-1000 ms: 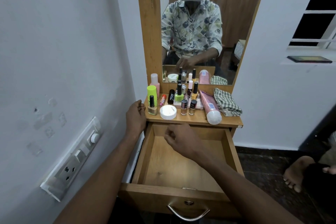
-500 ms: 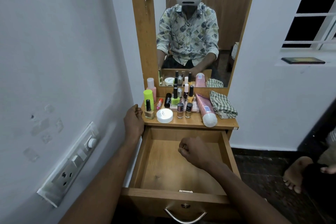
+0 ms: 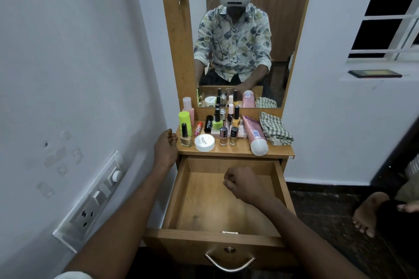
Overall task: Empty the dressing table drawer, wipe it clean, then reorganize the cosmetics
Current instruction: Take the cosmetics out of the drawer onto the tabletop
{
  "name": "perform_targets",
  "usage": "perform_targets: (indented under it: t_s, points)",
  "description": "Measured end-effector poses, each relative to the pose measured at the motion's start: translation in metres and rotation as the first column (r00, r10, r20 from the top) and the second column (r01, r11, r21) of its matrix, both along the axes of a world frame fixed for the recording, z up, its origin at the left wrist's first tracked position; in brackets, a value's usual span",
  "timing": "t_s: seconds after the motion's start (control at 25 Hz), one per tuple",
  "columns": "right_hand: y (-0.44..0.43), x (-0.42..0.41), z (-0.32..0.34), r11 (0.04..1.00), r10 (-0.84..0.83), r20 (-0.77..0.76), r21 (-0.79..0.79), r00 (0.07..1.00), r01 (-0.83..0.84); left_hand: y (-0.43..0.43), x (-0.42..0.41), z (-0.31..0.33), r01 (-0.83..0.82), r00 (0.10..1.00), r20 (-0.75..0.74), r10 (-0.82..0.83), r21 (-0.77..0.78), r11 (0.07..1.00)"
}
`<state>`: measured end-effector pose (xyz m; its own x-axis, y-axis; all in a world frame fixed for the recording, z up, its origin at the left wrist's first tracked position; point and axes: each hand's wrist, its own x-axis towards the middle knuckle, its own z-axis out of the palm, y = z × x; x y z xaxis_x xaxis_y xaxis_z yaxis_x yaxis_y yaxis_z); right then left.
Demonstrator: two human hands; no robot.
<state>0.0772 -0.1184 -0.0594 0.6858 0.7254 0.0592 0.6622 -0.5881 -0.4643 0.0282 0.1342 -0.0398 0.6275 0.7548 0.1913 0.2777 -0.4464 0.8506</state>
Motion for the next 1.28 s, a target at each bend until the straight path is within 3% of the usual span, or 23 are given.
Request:
perform_targets:
  t_s: [0.24,0.4,0.6,0.92,1.16,1.28]
  points:
    - [-0.027,0.012,0.014,0.998,-0.057,-0.035,0.027,0.998,0.058,-0.006,-0.015,0.01,0.152,0.988,-0.009,-0.154,-0.116,0.981]
    - [-0.042,0.013,0.016,0.993,-0.097,-0.031,0.064,0.995,0.099,-0.023,-0.013,0.003,0.075,0.997,0.031,-0.075,0.008,0.997]
    - [-0.051,0.014,0.01,0.989,-0.125,-0.058,0.07,0.99,0.129,-0.035,-0.005,0.009,-0.03,0.996,0.091,0.025,0.055,0.998]
    - [-0.055,0.01,0.003,0.984,-0.157,-0.074,0.071,0.985,0.162,-0.036,-0.007,0.016,-0.001,1.0,0.02,0.0,0.033,0.999]
    - [-0.051,-0.002,-0.005,0.977,-0.207,-0.095,0.025,0.974,0.211,-0.045,-0.028,0.0,0.013,1.0,-0.009,-0.011,0.175,0.984]
    - [-0.059,-0.009,-0.001,0.98,-0.197,-0.11,-0.004,0.974,0.198,-0.05,-0.034,-0.004,0.013,0.996,-0.094,0.005,0.192,0.981]
